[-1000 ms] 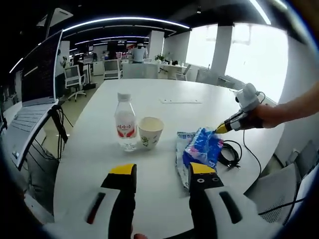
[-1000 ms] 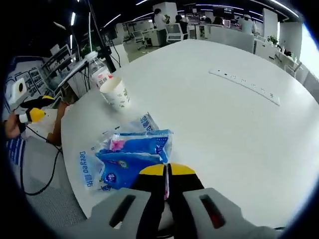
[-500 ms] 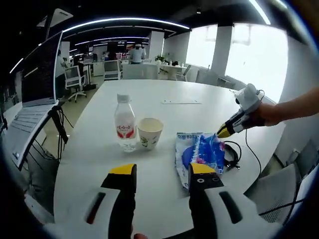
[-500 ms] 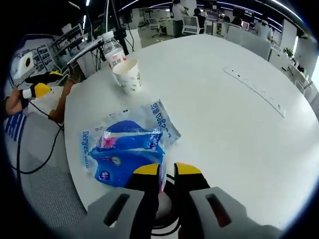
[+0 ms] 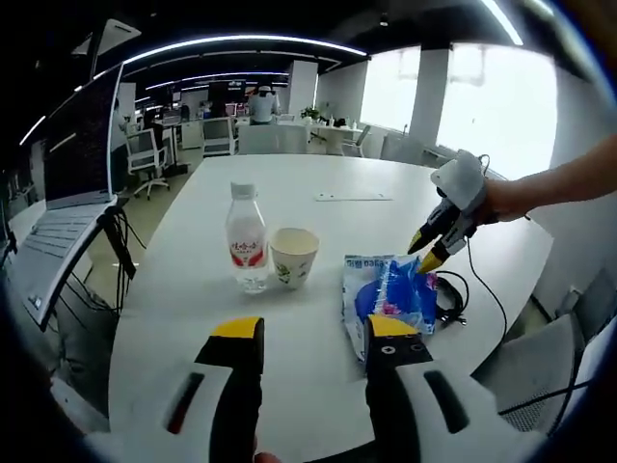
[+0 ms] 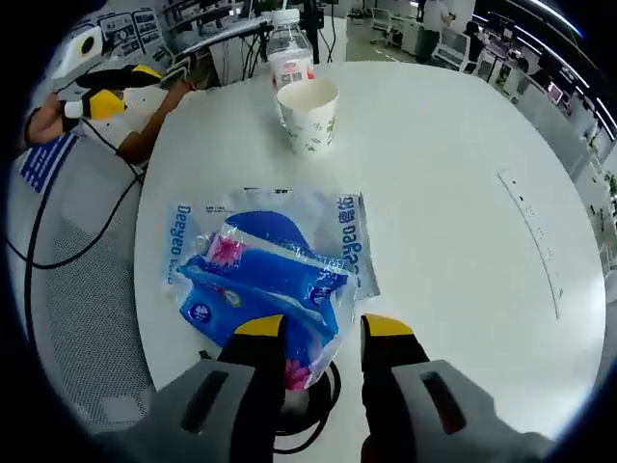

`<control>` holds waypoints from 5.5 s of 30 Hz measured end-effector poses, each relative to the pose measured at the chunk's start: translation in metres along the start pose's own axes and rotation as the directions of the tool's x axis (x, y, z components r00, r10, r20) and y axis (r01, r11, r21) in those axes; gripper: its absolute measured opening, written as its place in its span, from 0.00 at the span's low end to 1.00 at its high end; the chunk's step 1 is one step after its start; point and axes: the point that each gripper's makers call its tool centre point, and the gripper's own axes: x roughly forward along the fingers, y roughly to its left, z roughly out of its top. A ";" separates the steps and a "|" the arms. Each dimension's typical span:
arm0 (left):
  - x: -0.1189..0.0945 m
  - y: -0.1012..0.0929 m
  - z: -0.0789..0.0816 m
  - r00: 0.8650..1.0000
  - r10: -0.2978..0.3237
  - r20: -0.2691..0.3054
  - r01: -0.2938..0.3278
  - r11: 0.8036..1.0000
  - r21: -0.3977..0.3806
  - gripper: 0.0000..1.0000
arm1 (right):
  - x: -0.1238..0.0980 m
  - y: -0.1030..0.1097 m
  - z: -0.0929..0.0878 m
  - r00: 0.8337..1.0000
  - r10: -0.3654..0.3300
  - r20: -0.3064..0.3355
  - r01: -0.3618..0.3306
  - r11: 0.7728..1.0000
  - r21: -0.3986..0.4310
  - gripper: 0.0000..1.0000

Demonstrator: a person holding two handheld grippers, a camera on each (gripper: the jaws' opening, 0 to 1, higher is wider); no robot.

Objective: Arrange the tabletop items into an orderly group along one side of the table until the central work area is clear of visible clutter.

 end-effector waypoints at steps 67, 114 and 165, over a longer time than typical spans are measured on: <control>0.015 -0.017 -0.004 0.999 -0.029 -0.039 0.030 0.999 0.017 0.41 | -0.055 -0.092 -0.123 0.937 -0.347 0.045 0.118 0.435 0.893 0.00; 0.018 -0.052 -0.031 0.992 -0.088 -0.093 0.088 0.996 -0.007 0.41 | -0.064 -0.085 -0.135 0.933 -0.360 0.009 0.181 0.491 0.852 0.11; 0.031 -0.079 -0.071 0.973 -0.149 -0.174 0.129 0.985 -0.117 0.39 | -0.073 -0.030 -0.118 0.958 -0.285 0.017 0.175 0.635 0.753 0.39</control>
